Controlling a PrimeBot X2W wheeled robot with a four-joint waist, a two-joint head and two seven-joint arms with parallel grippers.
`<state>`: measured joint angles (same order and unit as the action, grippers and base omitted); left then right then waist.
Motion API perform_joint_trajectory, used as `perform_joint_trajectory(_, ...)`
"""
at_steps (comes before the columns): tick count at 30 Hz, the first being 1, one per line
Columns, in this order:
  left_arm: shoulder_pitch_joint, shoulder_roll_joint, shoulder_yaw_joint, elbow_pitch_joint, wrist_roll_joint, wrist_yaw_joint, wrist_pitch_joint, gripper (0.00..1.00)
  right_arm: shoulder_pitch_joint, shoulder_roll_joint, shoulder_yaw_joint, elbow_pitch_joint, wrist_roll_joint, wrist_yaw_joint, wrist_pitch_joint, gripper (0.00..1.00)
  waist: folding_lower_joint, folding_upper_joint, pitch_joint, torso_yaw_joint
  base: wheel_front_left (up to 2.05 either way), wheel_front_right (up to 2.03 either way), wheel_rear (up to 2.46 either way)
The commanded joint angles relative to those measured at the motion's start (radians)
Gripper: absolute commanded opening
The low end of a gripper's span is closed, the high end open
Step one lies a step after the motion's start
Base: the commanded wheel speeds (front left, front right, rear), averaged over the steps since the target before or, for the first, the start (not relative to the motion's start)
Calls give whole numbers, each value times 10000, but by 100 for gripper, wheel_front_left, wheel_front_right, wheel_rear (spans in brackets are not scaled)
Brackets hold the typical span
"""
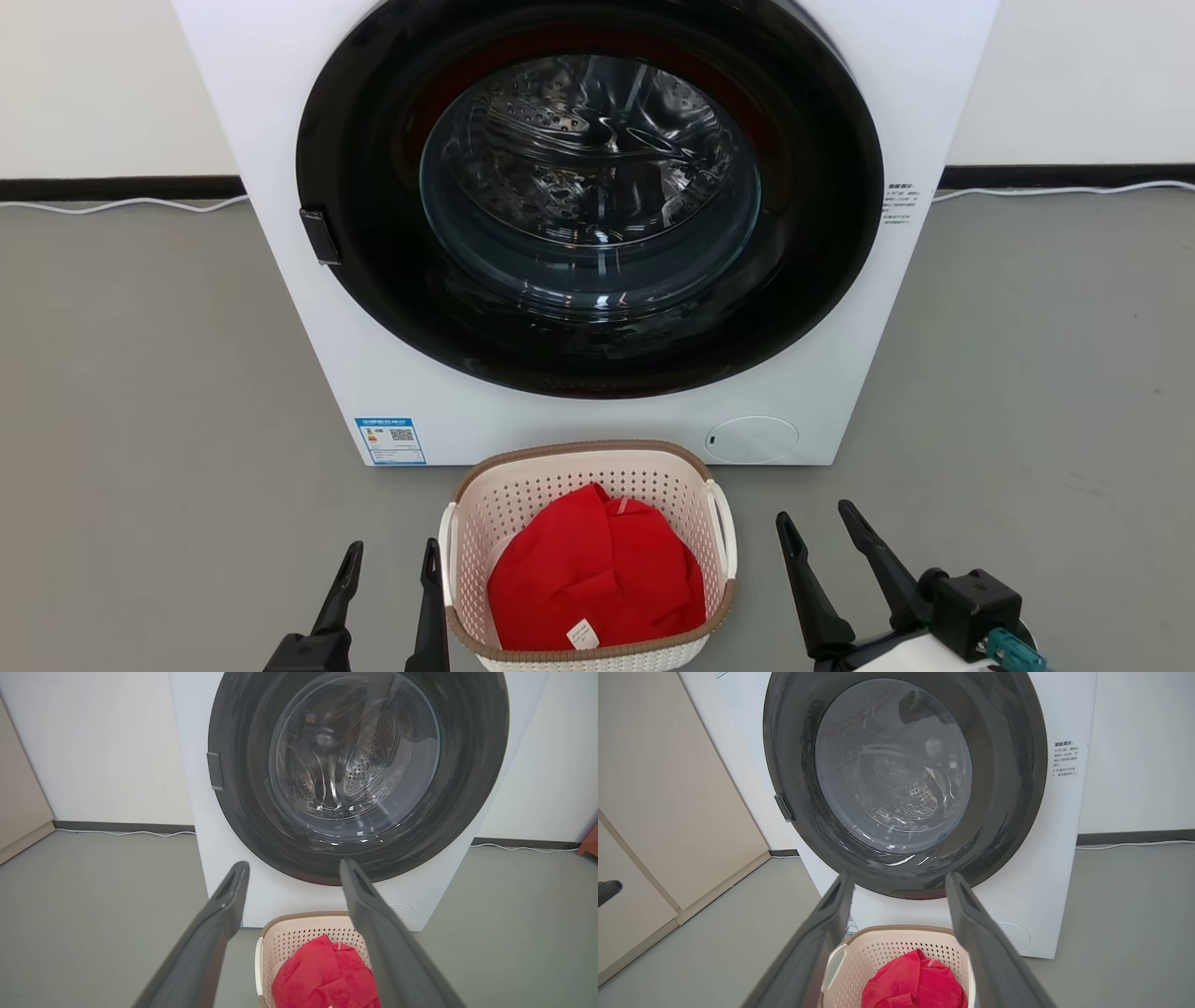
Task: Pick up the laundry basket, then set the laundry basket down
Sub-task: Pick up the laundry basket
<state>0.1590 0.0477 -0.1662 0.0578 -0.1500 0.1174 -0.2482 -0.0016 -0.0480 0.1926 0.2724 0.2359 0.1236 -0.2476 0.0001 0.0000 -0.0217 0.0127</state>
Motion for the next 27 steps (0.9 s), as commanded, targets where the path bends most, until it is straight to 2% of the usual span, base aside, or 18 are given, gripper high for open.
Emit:
perform_joint_trajectory(1,-146,26,277,-210,37,82,-136,100,-218,-22,162,-181,-86,71,-141,100,-1,0,-1,-5,0,0,0)
perform_joint_trajectory(27,-115,26,290,33,-310,19,-136,100,-244,-22,-141,42,-79,71,-141,100,-1,0,6,-50,0,0,0)
